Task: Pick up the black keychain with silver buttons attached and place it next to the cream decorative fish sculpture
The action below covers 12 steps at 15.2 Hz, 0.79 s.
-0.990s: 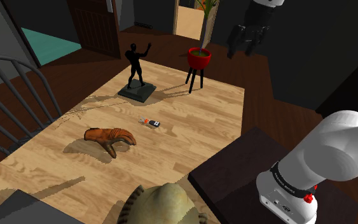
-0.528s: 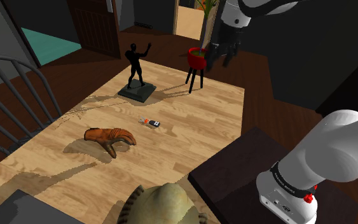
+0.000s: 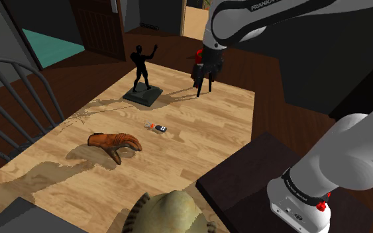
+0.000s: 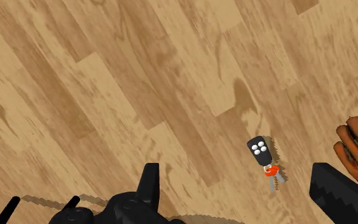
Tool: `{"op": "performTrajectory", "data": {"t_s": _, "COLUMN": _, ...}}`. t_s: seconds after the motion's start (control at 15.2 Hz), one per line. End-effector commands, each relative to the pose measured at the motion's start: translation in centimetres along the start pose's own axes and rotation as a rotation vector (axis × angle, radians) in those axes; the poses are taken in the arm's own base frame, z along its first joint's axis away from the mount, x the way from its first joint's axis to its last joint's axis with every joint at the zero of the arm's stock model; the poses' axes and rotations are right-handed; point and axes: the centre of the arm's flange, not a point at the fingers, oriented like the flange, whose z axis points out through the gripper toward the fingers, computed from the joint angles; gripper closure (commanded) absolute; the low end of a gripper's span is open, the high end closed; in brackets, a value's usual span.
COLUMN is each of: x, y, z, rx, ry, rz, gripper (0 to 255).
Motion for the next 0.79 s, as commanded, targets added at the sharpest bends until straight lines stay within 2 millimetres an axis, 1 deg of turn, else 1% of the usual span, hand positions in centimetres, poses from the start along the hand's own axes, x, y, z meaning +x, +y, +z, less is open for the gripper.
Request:
{"op": "performTrajectory", "data": {"t_s": 0.0, "x": 1.2, "y": -1.1, "z": 2.0, "rx": -0.001, "ry": -0.006, "rz": -0.023, "gripper": 0}}
{"op": "performTrajectory", "data": {"t_s": 0.73, "x": 8.3, "y": -6.8, "z": 13.7, "rx": -0.008, "ry": -0.043, "rz": -0.148, "gripper": 0}}
